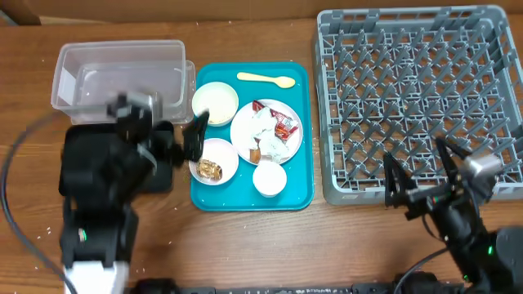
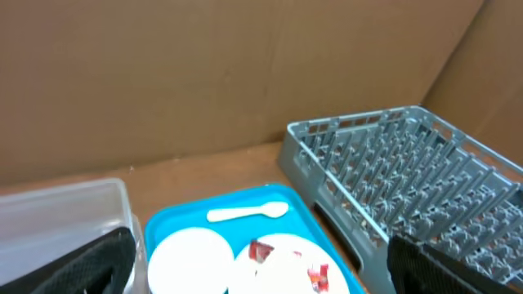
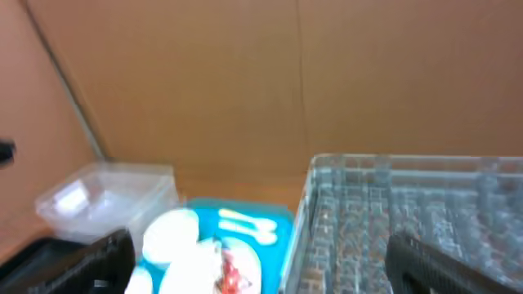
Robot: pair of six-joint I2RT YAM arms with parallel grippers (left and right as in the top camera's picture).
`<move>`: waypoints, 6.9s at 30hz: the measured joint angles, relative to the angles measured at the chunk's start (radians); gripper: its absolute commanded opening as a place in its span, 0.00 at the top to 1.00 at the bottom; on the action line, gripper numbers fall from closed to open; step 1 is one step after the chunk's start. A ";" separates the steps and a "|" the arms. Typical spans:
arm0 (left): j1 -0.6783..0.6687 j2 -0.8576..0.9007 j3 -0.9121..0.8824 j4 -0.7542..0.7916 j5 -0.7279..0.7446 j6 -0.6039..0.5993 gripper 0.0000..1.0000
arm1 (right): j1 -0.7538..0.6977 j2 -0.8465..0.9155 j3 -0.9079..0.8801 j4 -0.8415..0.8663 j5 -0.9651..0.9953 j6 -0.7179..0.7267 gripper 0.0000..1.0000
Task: Sort waste into correct bins and load items into the dishwasher
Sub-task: 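Reach the left gripper to the plate and grasp the red wrappers and tissue, then carry the wrappers left and drop them into the clear plastic bin, then move the left gripper to the rice-filled white bowl and grasp its rim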
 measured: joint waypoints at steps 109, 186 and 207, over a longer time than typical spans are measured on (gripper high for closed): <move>0.211 1.608 1.671 -0.867 -0.413 -0.025 0.07 | 0.000 0.503 0.229 -0.455 -0.008 0.000 0.00; -0.291 1.541 1.257 -0.835 -0.450 -0.153 0.96 | 0.000 0.503 0.229 -0.473 -0.011 0.000 0.00; -0.291 1.556 1.696 -1.246 -0.391 -0.134 0.96 | 0.000 0.503 0.229 -0.474 -0.010 0.000 0.00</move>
